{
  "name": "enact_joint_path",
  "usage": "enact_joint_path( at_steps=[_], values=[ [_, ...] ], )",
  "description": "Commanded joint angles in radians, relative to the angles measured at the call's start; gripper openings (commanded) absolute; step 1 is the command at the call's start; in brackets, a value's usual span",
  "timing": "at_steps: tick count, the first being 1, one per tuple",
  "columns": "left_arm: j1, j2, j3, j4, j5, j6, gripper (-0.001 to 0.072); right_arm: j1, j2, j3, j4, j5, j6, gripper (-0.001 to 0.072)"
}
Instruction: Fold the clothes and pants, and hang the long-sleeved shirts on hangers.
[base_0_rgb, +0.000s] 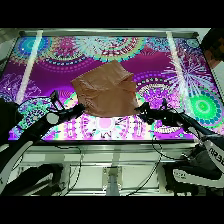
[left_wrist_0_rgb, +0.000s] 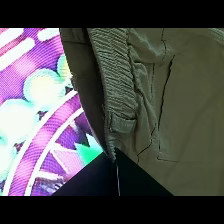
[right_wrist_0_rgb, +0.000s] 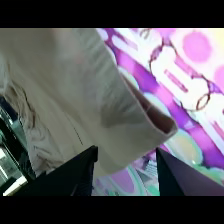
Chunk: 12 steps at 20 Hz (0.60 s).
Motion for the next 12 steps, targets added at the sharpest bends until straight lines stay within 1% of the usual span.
enact_joint_path(
  at_steps=[1,4,7,8,10,12],
  values=[
    [0.002,0.000,0.001,0.024,-0.002,0.000,0.0009,0.014,0.000,0.000,0.032,-0.064,0.023,0.0365],
    [0.002,0.000,0.003,0.034,-0.002,0.000,0.0010,0.014,0.000,0.000,0.034,-0.099,0.024,0.0360],
    [0.002,0.000,0.007,0.034,-0.002,0.000,0.0009,0.014,0.000,-0.001,-0.015,-0.022,0.025,0.0369],
    [0.002,-0.001,0.007,0.034,-0.002,0.000,0.0010,0.014,0.000,-0.001,-0.036,0.002,0.035,0.0369],
    [0.002,-0.001,0.007,0.034,-0.002,0.000,0.0010,0.015,0.000,-0.001,-0.070,0.042,0.100,0.0369],
    [0.002,-0.001,0.007,0.034,-0.002,0.000,0.0010,0.027,0.000,-0.001,-0.081,0.034,0.117,0.0369]
  ],
)
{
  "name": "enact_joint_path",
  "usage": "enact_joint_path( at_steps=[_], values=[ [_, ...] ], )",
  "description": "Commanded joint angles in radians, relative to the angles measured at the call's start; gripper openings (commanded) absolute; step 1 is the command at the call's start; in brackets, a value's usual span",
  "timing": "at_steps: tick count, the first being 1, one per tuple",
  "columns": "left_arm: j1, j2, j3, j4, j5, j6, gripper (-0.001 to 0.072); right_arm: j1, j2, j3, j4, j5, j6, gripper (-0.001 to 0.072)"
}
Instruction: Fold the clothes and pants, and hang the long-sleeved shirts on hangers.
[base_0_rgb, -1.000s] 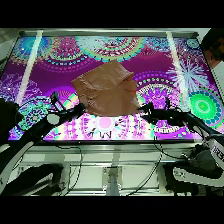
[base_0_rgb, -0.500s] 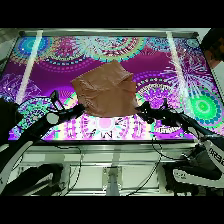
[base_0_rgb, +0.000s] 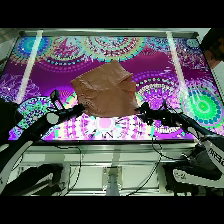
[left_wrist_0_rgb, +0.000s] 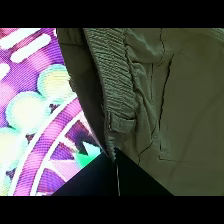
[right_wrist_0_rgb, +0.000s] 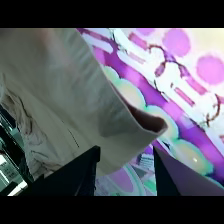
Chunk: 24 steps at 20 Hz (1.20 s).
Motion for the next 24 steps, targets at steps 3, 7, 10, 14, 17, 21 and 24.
enact_joint_path(
  at_steps=[3,7,10,14,17,21,24],
  values=[
    [0.000,-0.001,0.001,0.001,0.001,0.000,0.0010,0.052,0.000,0.000,-0.015,-0.106,0.080,0.0368],
    [0.000,-0.002,0.001,0.002,0.000,0.001,0.0010,0.092,-0.005,0.000,0.007,-0.212,0.088,0.0185],
    [0.002,-0.005,0.008,0.045,-0.010,0.000,0.0010,0.091,0.000,0.000,0.000,-0.222,0.084,0.0010],
    [0.097,-0.082,0.139,0.087,-0.201,0.036,0.0010,0.079,0.056,0.048,-0.077,-0.268,0.077,0.0009],
    [0.135,-0.160,0.315,0.087,-0.296,0.095,0.0010,0.059,0.061,0.177,-0.116,-0.272,0.076,0.0009],
    [0.129,-0.233,0.584,0.081,-0.311,0.094,0.0010,0.060,0.041,0.421,-0.261,-0.318,0.077,0.0009],
    [0.121,-0.306,0.781,-0.027,-0.323,0.095,0.0010,0.059,0.023,0.573,-0.272,-0.454,0.077,0.0008]
  ],
)
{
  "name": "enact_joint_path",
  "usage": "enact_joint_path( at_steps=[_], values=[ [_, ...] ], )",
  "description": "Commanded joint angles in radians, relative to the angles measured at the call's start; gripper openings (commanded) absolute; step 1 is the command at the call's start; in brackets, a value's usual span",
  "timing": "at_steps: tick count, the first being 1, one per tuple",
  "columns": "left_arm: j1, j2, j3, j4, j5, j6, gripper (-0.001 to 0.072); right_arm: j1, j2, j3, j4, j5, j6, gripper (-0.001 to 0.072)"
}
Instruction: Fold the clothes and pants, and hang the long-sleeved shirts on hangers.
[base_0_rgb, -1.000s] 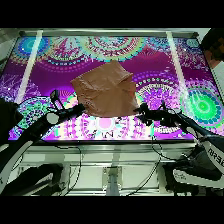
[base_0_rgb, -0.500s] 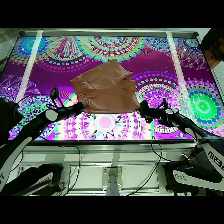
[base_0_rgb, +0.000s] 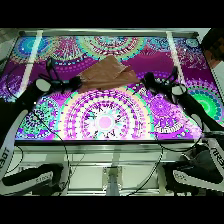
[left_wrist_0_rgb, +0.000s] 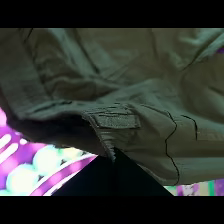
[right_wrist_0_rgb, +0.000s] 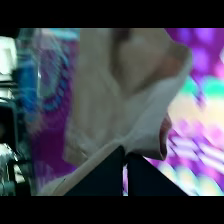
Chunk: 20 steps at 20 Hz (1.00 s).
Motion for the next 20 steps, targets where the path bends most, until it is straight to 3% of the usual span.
enact_joint_path(
  at_steps=[1,6,10,15,20],
  values=[
    [-0.010,-0.093,0.252,-0.114,-0.029,0.008,0.0010,-0.003,-0.021,0.194,-0.057,-0.135,0.000,0.0007],
    [-0.081,-0.261,0.623,-0.161,-0.074,0.003,0.0009,-0.006,-0.066,0.454,-0.140,-0.135,0.000,0.0007],
    [-0.095,-0.360,0.819,-0.304,-0.076,0.004,0.0009,-0.007,-0.098,0.623,-0.231,-0.129,-0.001,0.0007],
    [-0.093,-0.377,0.888,-0.315,-0.066,0.008,0.0009,-0.011,-0.110,0.718,-0.372,-0.108,-0.001,0.0007],
    [-0.095,-0.391,0.887,-0.315,-0.064,0.008,0.0009,-0.011,-0.171,0.718,-0.391,-0.003,0.000,0.0008]
  ],
)
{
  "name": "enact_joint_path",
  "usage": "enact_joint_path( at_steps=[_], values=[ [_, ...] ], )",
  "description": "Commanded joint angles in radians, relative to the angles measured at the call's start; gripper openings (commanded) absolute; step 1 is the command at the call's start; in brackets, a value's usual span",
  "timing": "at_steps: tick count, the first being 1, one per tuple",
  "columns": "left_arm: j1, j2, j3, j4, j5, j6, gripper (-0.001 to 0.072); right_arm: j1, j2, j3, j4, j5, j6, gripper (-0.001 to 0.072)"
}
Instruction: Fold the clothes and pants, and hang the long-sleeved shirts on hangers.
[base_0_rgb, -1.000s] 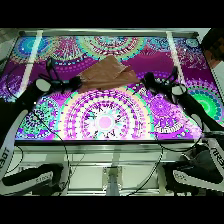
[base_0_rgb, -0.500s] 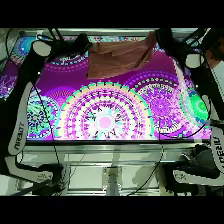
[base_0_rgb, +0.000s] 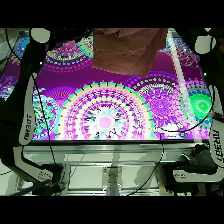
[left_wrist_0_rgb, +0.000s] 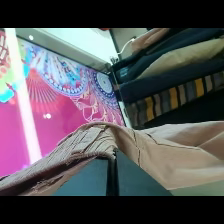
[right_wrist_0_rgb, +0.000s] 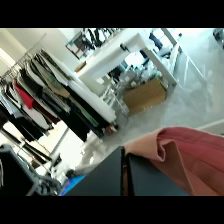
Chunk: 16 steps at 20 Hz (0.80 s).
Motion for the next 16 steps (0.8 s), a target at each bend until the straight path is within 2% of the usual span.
enact_joint_path(
  at_steps=[1,4,8,14,16],
  values=[
    [0.000,-0.011,0.010,-0.008,0.009,0.001,0.0009,-0.001,-0.047,0.011,-0.028,0.039,0.001,0.0008],
    [0.001,-0.017,0.010,-0.008,0.062,0.001,0.0009,-0.008,-0.085,0.013,-0.038,-0.060,0.001,0.0008],
    [0.001,-0.046,0.010,-0.008,0.083,0.001,0.0009,-0.007,-0.118,0.024,-0.040,-0.283,0.001,0.0008],
    [0.004,-0.098,0.012,-0.016,0.078,0.027,0.0009,-0.027,-0.141,0.068,-0.044,-0.292,-0.001,0.0008],
    [0.017,-0.110,0.011,-0.015,0.052,0.060,0.0010,-0.045,-0.141,0.068,-0.044,-0.236,-0.001,0.0009]
  ],
)
